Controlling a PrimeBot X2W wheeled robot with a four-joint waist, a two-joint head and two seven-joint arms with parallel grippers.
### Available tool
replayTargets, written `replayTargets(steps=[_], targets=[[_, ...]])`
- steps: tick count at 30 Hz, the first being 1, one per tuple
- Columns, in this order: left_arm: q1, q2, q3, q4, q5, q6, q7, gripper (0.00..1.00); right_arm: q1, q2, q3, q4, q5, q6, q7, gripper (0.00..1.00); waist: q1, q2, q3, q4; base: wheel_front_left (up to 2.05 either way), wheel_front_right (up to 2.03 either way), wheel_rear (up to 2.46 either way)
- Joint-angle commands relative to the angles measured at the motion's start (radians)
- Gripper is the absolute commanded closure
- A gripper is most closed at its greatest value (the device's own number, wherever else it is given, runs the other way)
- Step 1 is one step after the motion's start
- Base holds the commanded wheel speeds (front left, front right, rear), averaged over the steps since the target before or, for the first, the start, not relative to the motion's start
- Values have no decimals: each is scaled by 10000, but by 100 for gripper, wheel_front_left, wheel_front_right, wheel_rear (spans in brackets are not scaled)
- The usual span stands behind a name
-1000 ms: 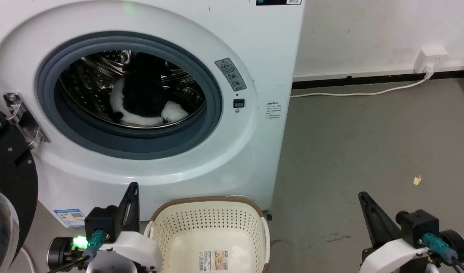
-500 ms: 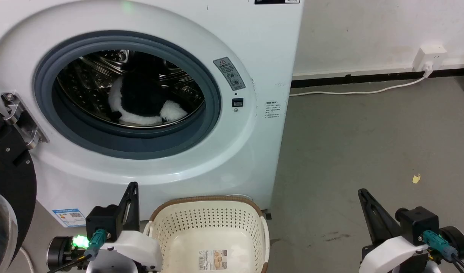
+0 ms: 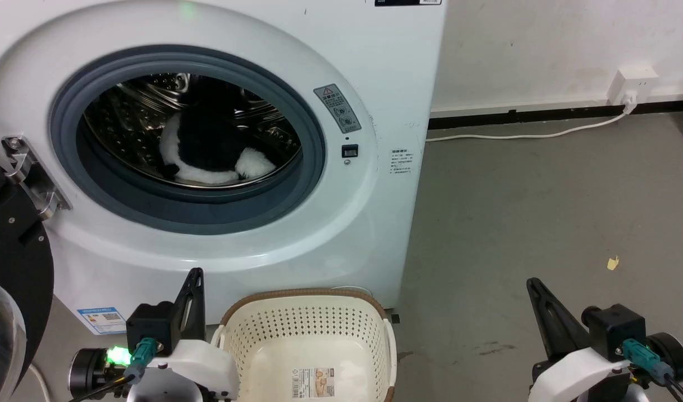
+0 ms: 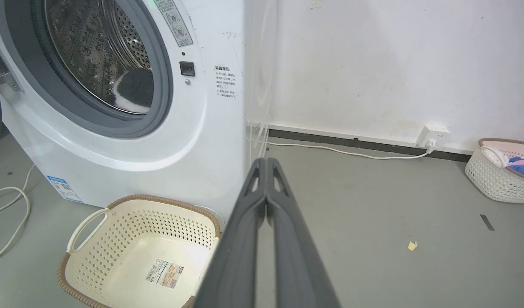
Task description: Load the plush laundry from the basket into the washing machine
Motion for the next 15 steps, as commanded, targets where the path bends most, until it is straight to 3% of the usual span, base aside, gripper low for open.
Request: replayTargets(steps=[1, 15], targets=[[181, -1, 24, -49, 24, -43, 3, 100, -117, 28, -22, -45, -74, -9, 5, 100, 0, 0, 0, 0, 0, 0, 0], [181, -1, 24, -49, 24, -43, 3, 100, -117, 28, -22, -45, -74, -9, 5, 100, 0, 0, 0, 0, 0, 0, 0]])
